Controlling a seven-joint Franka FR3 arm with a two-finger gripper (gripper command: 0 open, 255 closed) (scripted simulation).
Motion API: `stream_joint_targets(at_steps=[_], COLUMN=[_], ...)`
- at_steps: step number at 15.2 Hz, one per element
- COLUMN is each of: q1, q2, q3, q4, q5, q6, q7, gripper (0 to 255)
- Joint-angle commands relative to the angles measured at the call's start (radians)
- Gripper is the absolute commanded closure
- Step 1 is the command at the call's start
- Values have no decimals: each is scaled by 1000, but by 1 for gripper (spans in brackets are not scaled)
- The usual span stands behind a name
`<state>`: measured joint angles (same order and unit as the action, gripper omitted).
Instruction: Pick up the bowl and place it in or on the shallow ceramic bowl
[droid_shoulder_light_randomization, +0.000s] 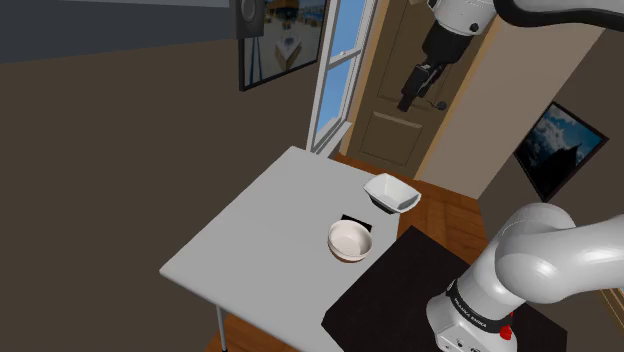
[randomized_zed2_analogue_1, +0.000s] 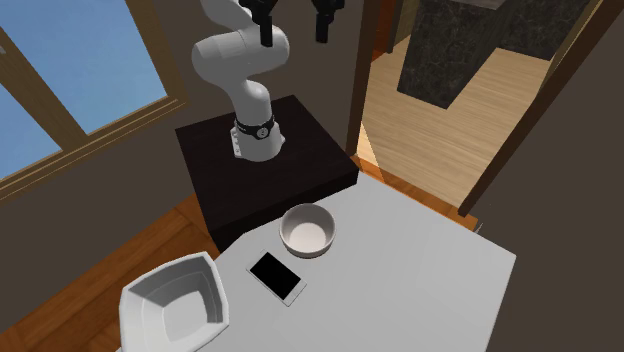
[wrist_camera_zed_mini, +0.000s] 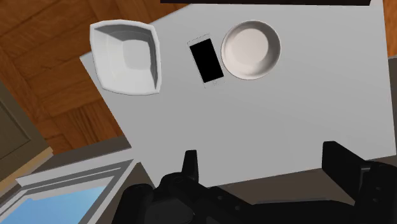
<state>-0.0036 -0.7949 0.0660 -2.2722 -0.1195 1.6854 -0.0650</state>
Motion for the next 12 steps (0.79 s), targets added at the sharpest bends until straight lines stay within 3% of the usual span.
stream_joint_targets(at_steps=[1,12], q1=[0,19], q2=[0,-14], q3=[0,58], q4=[0,-362], q5=[0,23], q6=[0,315], q7=[0,112], gripper=[0,0])
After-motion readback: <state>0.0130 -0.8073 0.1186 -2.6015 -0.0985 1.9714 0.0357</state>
